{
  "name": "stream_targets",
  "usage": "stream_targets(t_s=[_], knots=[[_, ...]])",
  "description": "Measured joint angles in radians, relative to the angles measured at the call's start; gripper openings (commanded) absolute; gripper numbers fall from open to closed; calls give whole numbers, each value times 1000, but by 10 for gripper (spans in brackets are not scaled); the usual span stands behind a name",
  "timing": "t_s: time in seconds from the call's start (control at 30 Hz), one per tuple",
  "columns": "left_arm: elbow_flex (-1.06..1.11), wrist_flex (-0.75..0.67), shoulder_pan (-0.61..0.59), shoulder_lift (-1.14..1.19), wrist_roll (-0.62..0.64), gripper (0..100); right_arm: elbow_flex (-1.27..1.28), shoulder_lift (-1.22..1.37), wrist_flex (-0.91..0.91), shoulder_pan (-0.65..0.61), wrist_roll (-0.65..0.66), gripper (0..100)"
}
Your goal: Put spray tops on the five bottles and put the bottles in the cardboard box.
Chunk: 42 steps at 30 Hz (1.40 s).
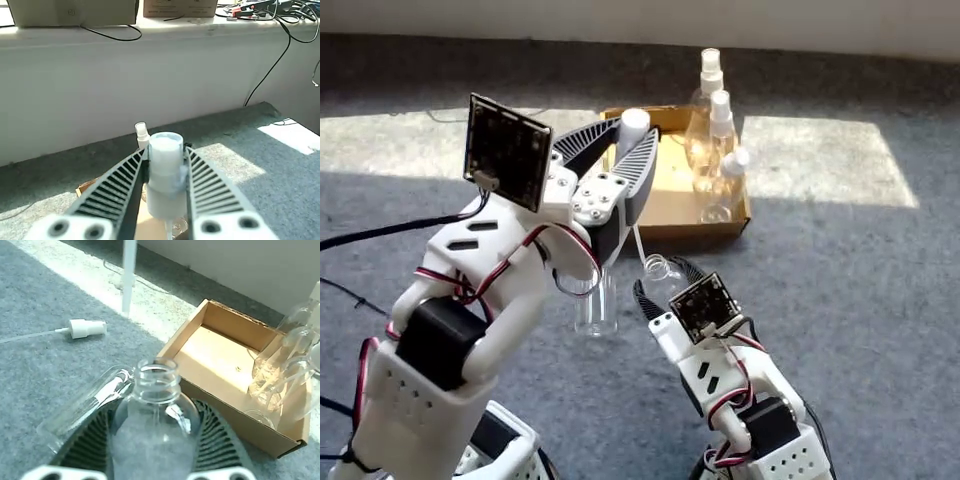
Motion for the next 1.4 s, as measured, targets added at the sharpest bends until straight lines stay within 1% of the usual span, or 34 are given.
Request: stream_targets(t_s=[0.2, 0.5, 0.7, 0.77, 0.93, 1.07, 1.2, 1.3, 1.4], knots=[[5, -40, 0, 81, 0, 6, 0, 0, 0, 0, 0, 4], [25, -40, 0, 158, 0, 6, 0, 0, 0, 0, 0, 4], [141, -106, 0, 160, 0, 6, 0, 0, 0, 0, 0, 4], [190, -120, 17, 160, 3, 6, 0, 0, 0, 0, 0, 4], [290, -127, 77, 160, 5, 6, 0, 0, 0, -2, 0, 4], [354, -127, 81, 153, 8, 9, 0, 0, 0, 0, -2, 4], [431, -133, 83, 69, 9, 12, 0, 0, 0, 5, -2, 4], [505, -133, 100, -26, 9, 69, 0, 0, 0, 11, -11, 5], [560, -137, 109, -83, 9, 155, 0, 0, 0, 11, -72, 5]])
